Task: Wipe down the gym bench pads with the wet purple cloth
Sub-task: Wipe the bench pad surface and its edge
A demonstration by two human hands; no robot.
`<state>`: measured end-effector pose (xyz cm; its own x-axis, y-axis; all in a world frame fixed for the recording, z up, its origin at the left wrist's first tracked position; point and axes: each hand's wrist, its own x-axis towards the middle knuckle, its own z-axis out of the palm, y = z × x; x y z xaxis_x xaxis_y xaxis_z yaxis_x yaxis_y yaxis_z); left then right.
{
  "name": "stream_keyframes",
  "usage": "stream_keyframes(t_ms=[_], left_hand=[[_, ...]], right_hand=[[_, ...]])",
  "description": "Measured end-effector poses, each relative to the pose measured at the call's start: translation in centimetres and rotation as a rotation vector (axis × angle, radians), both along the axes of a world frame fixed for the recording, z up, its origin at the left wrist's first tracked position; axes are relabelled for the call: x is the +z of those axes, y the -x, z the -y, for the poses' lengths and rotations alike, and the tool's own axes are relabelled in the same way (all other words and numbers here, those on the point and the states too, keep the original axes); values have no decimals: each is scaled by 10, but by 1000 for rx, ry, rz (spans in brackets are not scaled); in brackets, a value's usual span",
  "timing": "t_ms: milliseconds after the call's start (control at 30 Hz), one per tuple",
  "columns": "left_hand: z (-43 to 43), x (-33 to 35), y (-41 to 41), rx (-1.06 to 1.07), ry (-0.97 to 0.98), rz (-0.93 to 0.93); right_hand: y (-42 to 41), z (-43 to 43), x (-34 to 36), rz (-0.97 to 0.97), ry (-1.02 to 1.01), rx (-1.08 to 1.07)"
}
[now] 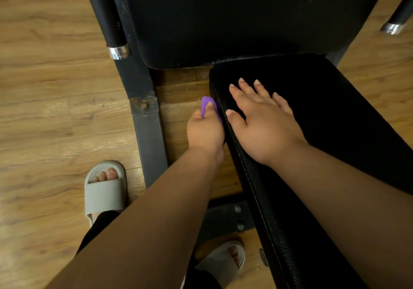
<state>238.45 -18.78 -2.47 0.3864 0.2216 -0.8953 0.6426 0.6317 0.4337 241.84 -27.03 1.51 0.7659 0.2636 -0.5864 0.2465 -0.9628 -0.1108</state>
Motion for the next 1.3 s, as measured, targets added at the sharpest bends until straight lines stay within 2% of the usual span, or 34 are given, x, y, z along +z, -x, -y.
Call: stream_keyframes(t_ms=[133,233,433,567,667,833,1067,1200,1300], left_hand=[[4,2,8,-46,-87,88],[9,4,26,-36,-42,129],[-1,0,-2,35,11,54],[3,18,28,-103,-81,176],[8,28,49,-179,-107,266],[1,18,17,-164,-175,146],[18,25,48,-124,-168,220],[12,16,21,-129,-264,174],[13,18,25,-142,-292,210]], right_hand=[[0,0,1,2,-3,-1],[-1,1,1,9,-10,-1],[2,0,2,55,-33,-32],[9,3,10,149,-39,-52],[9,6,16,92,-51,-45],[18,14,23,-49,-27,12],[24,14,16,8,-20,21],[25,14,16,17,-19,25],[24,15,16,18,-23,26]])
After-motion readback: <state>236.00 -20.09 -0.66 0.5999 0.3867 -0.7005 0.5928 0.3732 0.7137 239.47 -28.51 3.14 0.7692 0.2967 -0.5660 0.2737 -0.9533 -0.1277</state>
